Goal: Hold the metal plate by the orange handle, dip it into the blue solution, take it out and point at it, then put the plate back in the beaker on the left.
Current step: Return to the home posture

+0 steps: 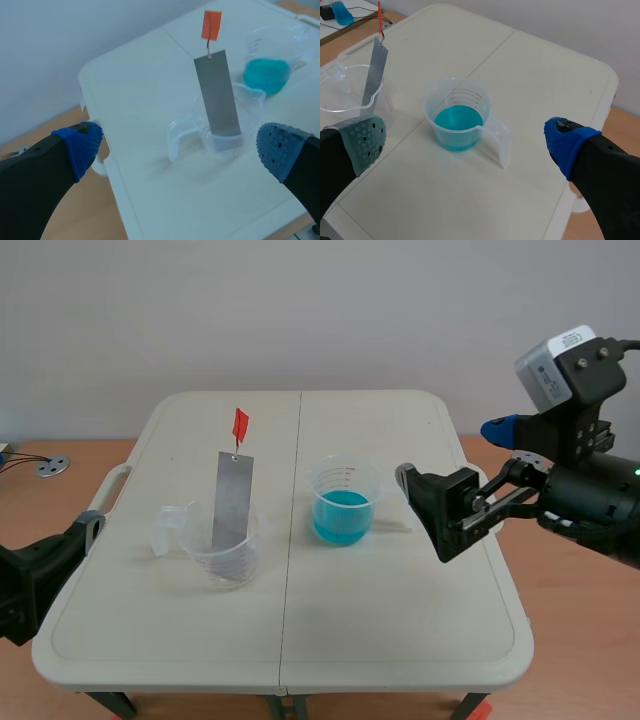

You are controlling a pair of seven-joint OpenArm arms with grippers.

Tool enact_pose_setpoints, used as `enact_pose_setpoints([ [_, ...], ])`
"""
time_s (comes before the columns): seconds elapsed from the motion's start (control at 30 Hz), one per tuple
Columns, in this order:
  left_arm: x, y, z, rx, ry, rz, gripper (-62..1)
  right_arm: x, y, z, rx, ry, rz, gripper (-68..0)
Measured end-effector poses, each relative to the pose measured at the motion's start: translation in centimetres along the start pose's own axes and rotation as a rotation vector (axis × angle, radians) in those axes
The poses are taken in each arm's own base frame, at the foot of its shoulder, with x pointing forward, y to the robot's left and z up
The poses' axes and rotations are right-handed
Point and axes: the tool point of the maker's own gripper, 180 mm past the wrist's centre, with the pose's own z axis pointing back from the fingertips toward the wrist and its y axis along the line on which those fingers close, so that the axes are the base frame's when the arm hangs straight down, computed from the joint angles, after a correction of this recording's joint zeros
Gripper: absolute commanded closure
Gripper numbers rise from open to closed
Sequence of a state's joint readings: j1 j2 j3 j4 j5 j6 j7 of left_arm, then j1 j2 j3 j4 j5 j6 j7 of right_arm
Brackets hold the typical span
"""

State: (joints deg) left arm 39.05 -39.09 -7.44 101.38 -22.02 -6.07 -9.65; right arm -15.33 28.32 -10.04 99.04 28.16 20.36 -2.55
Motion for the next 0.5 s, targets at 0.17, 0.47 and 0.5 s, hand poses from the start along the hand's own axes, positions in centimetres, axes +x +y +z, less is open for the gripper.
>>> enact_pose_setpoints([
  [0.17, 1.0, -1.6, -0.1, -0.054, -0.056, 0.009, -62.3, 0.7, 0.4, 1.5, -0.002, -0.015, -0.003, -66.3],
  [0.47, 1.6, -3.5, 0.0, -0.099, -0.107, 0.05, -62.3, 0.7, 1.7, 3.9, -0.003, -0.005, -0.015, -66.3],
  [0.5, 1.8, -3.7, 0.0, -0.106, -0.113, 0.051, -62.3, 0.5, 1.8, 4.0, -0.002, 0.001, -0.019, -66.3],
])
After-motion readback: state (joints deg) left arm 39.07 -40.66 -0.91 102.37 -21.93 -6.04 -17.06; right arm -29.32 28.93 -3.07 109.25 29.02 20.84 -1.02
